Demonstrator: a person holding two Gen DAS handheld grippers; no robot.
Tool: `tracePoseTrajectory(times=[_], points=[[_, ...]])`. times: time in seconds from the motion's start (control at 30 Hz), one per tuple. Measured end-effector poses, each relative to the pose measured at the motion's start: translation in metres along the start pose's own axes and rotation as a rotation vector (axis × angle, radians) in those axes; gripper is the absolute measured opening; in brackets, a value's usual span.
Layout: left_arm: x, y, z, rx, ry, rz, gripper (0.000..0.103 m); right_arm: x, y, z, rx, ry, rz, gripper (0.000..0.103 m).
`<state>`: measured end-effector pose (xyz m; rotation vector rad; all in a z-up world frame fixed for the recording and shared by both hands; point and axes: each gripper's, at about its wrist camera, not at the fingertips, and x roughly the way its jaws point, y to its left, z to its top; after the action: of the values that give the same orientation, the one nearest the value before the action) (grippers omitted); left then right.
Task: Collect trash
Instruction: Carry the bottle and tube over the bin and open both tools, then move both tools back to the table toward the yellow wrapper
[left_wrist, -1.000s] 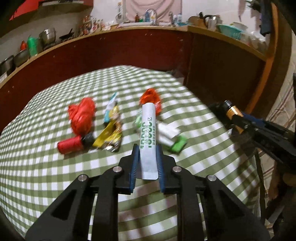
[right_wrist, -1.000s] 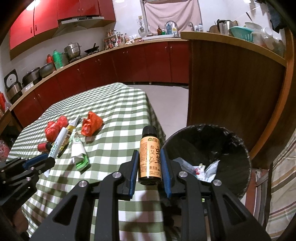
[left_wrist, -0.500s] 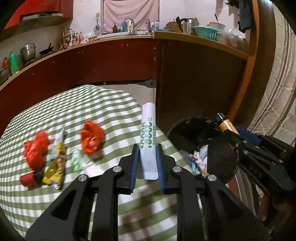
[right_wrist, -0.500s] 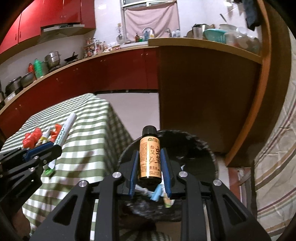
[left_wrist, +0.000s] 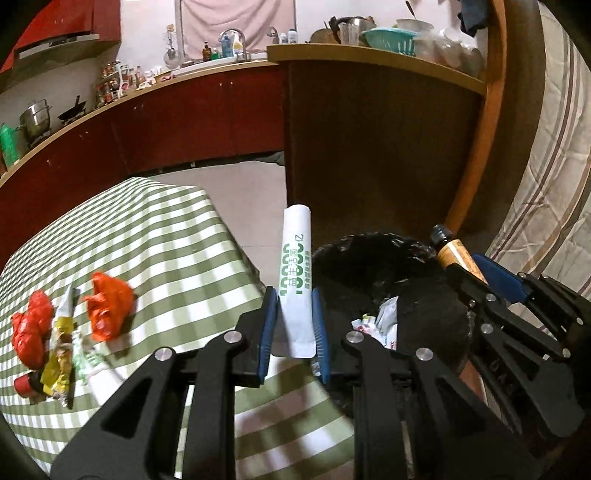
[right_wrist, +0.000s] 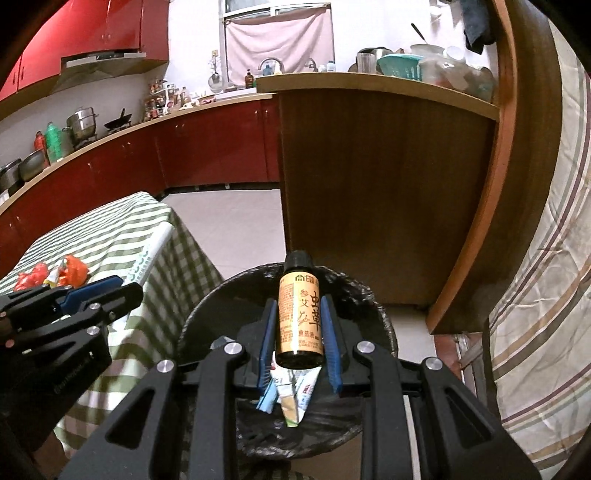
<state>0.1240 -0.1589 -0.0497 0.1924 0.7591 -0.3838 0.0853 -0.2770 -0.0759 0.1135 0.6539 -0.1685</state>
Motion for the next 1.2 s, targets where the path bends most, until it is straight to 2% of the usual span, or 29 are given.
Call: tracePoseTrajectory(times=[0.07, 0.1, 0.13, 0.17, 0.43, 0.53, 0.7, 0.97, 1.2], points=[[0.009, -0.007, 0.004, 0.017, 0.018, 0.008, 0.022, 0.002, -0.002, 0.0, 0.007, -0.002, -0.002, 0.035], [0.012, -0.009, 0.004, 0.017, 0.026, 0.015, 0.031, 0.003, -0.004, 0.0, 0.013, -0.006, -0.01, 0.037], [0.014, -0.01, 0.004, 0.012, 0.036, 0.017, 0.046, 0.003, -0.006, 0.0, 0.02, -0.006, -0.011, 0.038], [0.016, -0.01, 0.005, 0.001, 0.04, 0.017, 0.049, 0.003, -0.007, 0.0, 0.024, -0.007, -0.011, 0.038], [0.006, 0.001, 0.001, -0.019, 0.031, 0.036, 0.055, -0.007, -0.008, 0.004, 0.039, -0.022, -0.012, 0.042], [-0.005, 0.011, -0.005, -0.022, 0.022, 0.055, 0.061, -0.009, -0.004, 0.004, 0.044, -0.017, 0.008, 0.043], [-0.03, 0.034, -0.018, -0.021, -0.002, 0.091, 0.062, -0.013, 0.016, 0.006, 0.021, -0.005, 0.058, 0.043], [-0.065, 0.091, -0.044, -0.048, 0.003, 0.169, 0.064, -0.021, 0.08, 0.007, -0.061, 0.021, 0.184, 0.043], [-0.094, 0.153, -0.072, -0.132, 0.023, 0.273, 0.07, -0.022, 0.142, 0.001, -0.149, 0.06, 0.282, 0.043]])
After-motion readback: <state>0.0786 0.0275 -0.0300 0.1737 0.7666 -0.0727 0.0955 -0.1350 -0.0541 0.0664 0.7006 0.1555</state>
